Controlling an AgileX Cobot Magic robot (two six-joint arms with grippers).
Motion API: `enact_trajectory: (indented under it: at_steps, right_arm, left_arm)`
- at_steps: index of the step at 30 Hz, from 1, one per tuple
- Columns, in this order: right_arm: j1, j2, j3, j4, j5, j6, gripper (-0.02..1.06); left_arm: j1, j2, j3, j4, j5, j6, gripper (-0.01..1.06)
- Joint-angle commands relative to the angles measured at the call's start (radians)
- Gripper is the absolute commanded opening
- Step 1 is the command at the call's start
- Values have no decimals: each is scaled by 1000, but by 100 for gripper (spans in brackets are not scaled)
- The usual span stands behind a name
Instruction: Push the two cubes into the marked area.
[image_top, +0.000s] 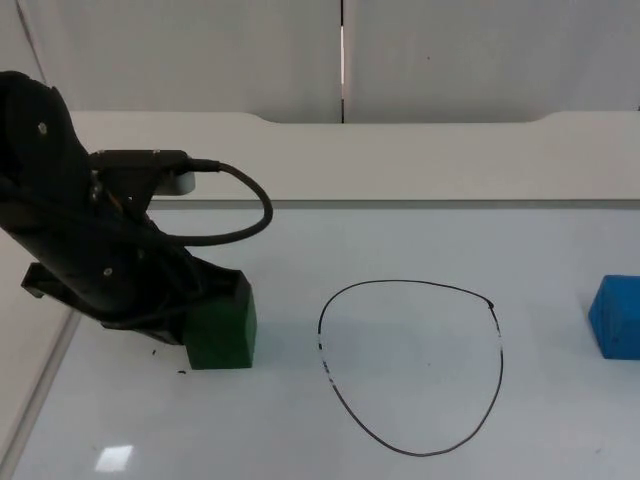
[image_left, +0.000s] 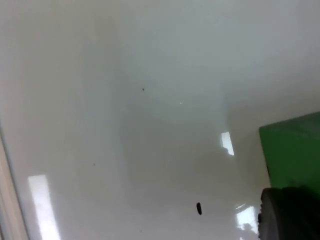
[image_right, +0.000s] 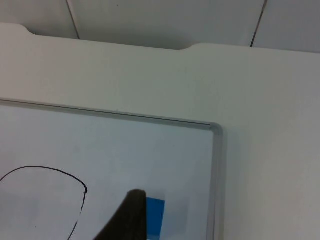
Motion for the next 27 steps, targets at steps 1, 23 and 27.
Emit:
enact_trajectory:
  at_steps: [1,23,27]
  right_arm:
    - [-4,-1,-7,5,-3,2,102]
    - [-4,-1,-7,5,3,6,102]
    - [-4,-1,-7,5,4,6,102]
  left_arm:
    - [-14,0,1,-4,-18,-2,0]
    - [-87,0,1,-26,-59,-2,0]
    - [-90,0,1,-39,-60,-2,0]
